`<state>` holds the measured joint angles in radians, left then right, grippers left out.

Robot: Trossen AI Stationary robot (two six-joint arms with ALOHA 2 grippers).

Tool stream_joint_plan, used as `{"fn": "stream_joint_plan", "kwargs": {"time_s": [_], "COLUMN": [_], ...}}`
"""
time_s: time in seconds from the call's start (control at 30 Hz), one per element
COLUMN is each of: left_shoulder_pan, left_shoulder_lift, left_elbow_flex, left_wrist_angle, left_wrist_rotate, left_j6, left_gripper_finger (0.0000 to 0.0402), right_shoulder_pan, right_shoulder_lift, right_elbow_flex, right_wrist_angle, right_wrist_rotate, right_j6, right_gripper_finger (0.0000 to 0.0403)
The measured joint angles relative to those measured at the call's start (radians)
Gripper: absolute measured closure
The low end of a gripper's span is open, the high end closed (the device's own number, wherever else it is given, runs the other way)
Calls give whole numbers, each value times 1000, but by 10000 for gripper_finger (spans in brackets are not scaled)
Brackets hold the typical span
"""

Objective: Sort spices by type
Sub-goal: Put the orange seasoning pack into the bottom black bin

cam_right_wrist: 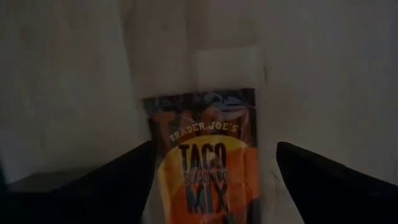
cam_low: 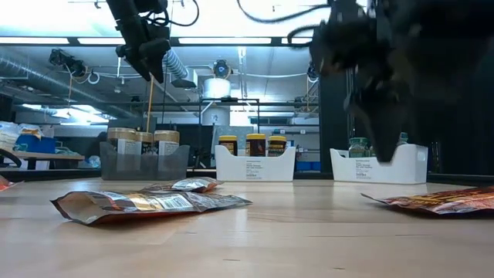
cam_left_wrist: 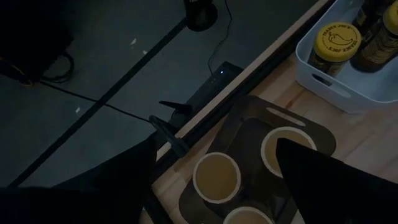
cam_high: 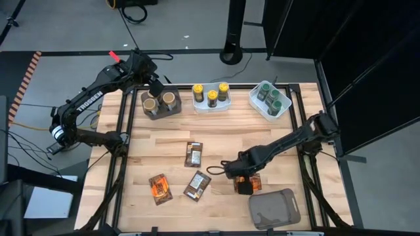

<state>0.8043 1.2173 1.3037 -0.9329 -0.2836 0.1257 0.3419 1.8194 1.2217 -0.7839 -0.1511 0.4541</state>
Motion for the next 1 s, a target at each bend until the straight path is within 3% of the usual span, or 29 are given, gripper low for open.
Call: {"fn": "stream_joint_plan", "kwargs": {"time_s": [0.37, 0.53, 0.77, 0.83, 1.0], "left_shoulder_pan": [0, 0, 0, 0, 0], "left_shoulder_lift": [0, 0, 0, 0, 0], "left_elbow_flex": [0, 0, 0, 0, 0], "left_wrist_angle": [0, 1, 2, 2, 2], "left_wrist_rotate": [0, 0, 0, 0, 0], "left_j6": [0, 0, 0, 0, 0], "left_gripper_finger": [65, 65, 65, 65, 65], "right_shoulder_pan": [6, 4, -23, -31, -50], "right_shoulder_lift": [146, 146, 147, 146, 119], "right_elbow_flex": [8, 6, 36, 48, 75], "right_wrist_angle": [-22, -34, -70, -73, -111], "right_wrist_rotate": [28, 67, 71, 70, 121], "right_j6": [51, 34, -12, -21, -30], "right_gripper_finger": [66, 152, 365, 381, 377]}}
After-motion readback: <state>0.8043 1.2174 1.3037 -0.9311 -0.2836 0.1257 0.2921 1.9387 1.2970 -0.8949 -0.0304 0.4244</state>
